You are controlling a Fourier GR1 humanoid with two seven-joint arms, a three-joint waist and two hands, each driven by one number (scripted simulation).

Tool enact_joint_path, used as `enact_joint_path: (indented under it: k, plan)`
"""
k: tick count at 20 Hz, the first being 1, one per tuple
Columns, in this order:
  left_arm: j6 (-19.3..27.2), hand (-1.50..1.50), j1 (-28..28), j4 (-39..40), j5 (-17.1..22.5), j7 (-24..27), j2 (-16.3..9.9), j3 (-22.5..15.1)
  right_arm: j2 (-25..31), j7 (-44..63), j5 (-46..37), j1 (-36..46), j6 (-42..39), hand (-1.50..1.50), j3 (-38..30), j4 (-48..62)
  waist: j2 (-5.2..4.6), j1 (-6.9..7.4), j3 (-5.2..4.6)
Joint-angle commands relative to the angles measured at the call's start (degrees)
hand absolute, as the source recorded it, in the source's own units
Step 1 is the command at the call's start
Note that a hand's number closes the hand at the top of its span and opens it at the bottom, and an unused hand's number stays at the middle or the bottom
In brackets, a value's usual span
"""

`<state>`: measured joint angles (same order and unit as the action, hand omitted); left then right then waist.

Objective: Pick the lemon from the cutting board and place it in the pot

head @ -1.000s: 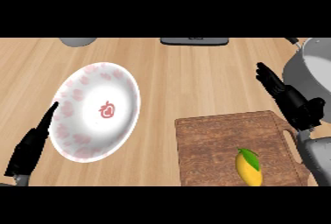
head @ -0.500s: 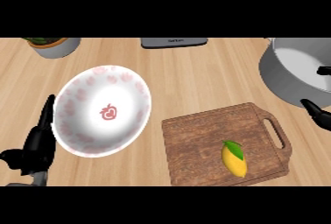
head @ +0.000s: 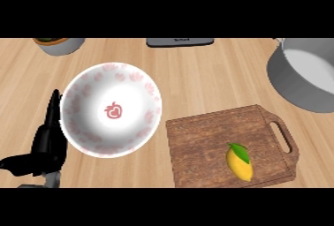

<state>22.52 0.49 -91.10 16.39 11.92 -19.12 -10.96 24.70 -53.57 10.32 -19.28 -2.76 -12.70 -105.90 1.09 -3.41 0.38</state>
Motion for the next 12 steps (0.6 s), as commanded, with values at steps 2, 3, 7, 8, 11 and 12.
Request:
enact_joint_path:
  k: [2, 3, 7, 8, 11, 12]
  plan:
    - [-1.4, 0.00, -0.1, -1.3, -0.4, -3.3, 0.4, -2.8, 1.1, 0.5, -8.7, -14.5, 1.3, -1.50, -0.5, -9.5, -0.72, 0.84, -0.47]
    - [-0.6, 0.00, 0.4, 1.4, -1.3, 0.3, 3.2, -3.8, 2.0, 0.7, -10.6, -15.4, 1.5, -1.50, -1.4, -8.3, -0.92, 0.96, -0.50]
    - [0.0, 0.00, -0.8, -0.6, -1.6, -1.8, 2.4, -3.5, 6.7, 7.9, -24.0, -21.1, 3.3, -1.50, 0.3, -13.0, -1.15, 1.15, -0.62]
    - [-0.3, 0.00, 0.0, -0.5, -1.9, -1.0, 2.6, -3.9, 7.9, 12.3, -24.9, -22.2, 2.8, -1.50, 0.0, -16.5, -1.19, 1.47, -0.71]
    - [-0.2, 0.00, -0.6, -0.4, -2.1, -2.1, 3.5, -4.8, 7.2, 19.4, -32.4, -25.3, 3.8, -1.50, 2.4, -21.2, -1.22, 1.90, -0.62]
    - [-0.5, 0.00, -1.0, 0.6, -2.2, -1.4, 4.0, -4.9, 8.0, 24.6, -33.1, -23.1, 2.8, -1.50, 2.6, -22.8, -1.41, 2.71, -0.61]
